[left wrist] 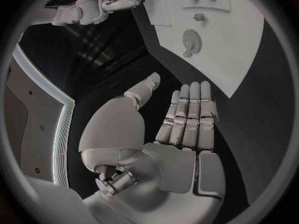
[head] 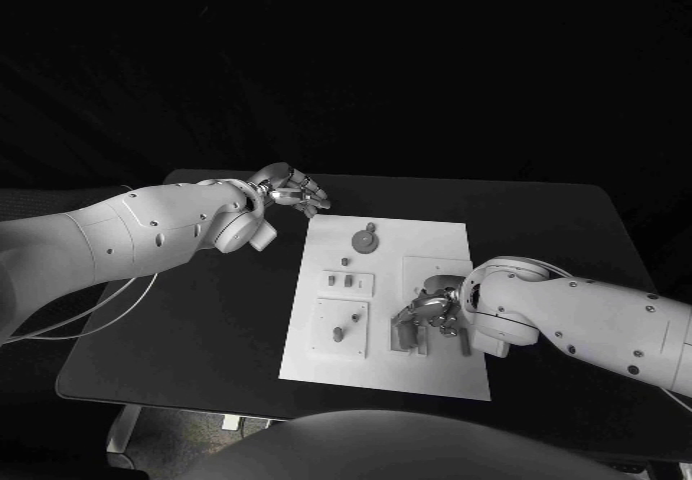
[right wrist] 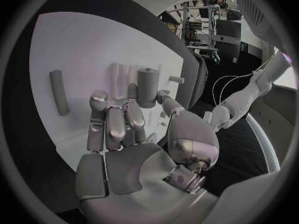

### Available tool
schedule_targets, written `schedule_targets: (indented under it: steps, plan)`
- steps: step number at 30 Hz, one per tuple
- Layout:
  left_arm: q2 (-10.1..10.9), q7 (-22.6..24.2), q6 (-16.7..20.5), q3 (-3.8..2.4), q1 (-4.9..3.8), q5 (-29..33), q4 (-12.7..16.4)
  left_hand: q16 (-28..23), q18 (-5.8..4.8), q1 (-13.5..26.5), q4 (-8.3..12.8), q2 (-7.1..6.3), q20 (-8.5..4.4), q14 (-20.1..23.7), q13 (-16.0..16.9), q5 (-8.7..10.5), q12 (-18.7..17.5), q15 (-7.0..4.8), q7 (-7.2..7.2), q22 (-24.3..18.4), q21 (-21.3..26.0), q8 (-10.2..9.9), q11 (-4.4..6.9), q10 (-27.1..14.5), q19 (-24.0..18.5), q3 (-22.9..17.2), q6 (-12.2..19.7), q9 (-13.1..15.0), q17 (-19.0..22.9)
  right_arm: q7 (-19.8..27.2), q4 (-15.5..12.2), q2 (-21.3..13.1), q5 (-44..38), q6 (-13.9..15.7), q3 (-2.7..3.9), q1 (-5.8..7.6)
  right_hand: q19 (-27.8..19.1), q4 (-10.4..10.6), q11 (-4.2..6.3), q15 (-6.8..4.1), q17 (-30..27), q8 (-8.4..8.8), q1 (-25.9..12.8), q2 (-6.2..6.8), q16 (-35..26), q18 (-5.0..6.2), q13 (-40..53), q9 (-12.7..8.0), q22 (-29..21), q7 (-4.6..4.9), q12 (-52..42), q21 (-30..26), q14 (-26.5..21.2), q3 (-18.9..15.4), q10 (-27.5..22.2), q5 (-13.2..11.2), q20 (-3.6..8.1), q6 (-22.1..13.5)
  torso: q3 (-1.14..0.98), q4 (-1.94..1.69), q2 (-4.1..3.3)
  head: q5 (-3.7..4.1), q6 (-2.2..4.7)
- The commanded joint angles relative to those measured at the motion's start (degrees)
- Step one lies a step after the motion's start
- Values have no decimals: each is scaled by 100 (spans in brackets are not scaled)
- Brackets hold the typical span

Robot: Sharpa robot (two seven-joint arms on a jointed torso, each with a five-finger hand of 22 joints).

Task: Assemble the parts on the task board

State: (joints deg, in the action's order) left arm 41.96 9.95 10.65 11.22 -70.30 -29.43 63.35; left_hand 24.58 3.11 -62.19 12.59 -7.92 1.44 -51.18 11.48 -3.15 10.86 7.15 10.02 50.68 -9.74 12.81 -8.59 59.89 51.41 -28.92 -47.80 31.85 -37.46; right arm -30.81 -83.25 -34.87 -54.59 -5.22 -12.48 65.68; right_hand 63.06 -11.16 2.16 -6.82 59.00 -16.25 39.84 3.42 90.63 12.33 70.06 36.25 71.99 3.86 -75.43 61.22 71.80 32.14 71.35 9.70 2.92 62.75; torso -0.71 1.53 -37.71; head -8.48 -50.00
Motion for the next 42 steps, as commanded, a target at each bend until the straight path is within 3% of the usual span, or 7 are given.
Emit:
schedule_targets:
  steps: [1, 13, 25, 27, 42]
  plan:
    - [-9, 42, -33, -4, -7, -10, 9, -31, 75, 59, -35, -3, 1, -45, -8, 28, -21, 0, 23, 7, 30, 21, -8, 20, 30, -2, -9, -6, -9, 113, 8, 41, -127, 40, 5, -3, 24, -26, -3, -45, -9, 13, 30, 14, -29, 267, -9, 6, 8, 26, -1, -20, 12, 59, -55, 16, 5, -7, -3, 1, -1, 6, 0]
    - [-7, 35, -31, -4, -7, -11, 12, -34, 76, 56, -39, -4, 0, -47, -8, 28, -21, -1, 25, 10, 31, 25, -7, 23, 30, -4, -13, -8, -12, 120, 44, 77, -129, -23, -3, -23, 20, 13, -8, -49, -23, 23, 5, 44, -34, 267, -39, 9, 8, 31, 13, -24, -1, 66, -86, 12, 8, -19, -4, 3, 0, -4, 0]
    - [-2, 24, -38, -4, -7, -11, 10, -37, 75, 59, -46, -7, 1, -48, -9, 29, -23, -1, 27, 12, 32, 27, -8, 23, 30, -4, -15, -9, -15, 138, 50, 48, -124, -14, -13, -24, -17, 373, -24, -53, -117, 69, -326, 371, -58, 267, -192, 26, 5, 45, 73, -58, -92, 111, -241, 14, 17, -65, -7, 4, 1, -7, 0]
    - [-2, 23, -38, -4, -7, -11, 7, -37, 75, 60, -47, -7, 1, -48, -9, 29, -23, -1, 27, 12, 32, 27, -8, 23, 30, -3, -15, -10, -15, 147, 47, 46, -124, -9, -13, -24, -23, 432, -23, -59, -127, 73, -335, 458, -61, 267, -213, 39, 7, 39, 69, -63, -105, 159, -258, -567, 37, -73, -6, 4, 1, -7, 0]
    - [-5, 23, -43, -4, -7, -12, 1, -42, 75, 58, -52, -9, 0, -48, -10, 28, -26, -1, 25, 15, 34, 27, -8, 22, 29, -5, -12, -13, -19, 193, 3, 41, -124, -30, -16, -26, -29, 421, -26, -60, -154, 87, -249, 597, -64, 267, -264, 58, 16, 50, 73, -59, -132, 224, -308, -633, 51, -96, -4, 2, 1, -10, 0]
